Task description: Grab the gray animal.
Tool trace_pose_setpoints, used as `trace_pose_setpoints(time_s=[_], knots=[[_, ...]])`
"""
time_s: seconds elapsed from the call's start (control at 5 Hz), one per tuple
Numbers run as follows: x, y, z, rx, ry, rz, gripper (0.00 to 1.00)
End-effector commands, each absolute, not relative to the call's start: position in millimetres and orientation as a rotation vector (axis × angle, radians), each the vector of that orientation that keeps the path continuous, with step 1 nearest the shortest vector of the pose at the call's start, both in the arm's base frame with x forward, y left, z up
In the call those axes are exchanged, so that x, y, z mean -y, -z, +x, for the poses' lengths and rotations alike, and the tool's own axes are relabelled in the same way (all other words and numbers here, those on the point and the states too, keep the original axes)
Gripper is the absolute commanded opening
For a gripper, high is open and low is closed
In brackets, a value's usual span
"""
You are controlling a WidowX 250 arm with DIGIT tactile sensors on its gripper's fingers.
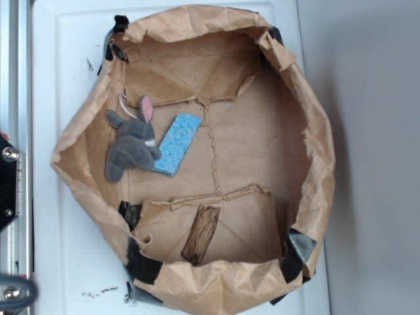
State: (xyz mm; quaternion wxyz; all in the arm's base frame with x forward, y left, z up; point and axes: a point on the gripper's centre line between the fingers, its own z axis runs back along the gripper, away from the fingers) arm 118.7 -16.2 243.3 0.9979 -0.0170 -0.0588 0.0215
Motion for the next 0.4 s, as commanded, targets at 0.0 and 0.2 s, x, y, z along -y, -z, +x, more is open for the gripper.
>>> trace_pose_setpoints(time_s=[0.0, 0.2], knots=[[16.2, -243.3, 118.7, 0.118, -0.043, -0.034, 1.00], [24.5, -241.2, 151.2, 0.152, -0.081, -0.023, 1.00]])
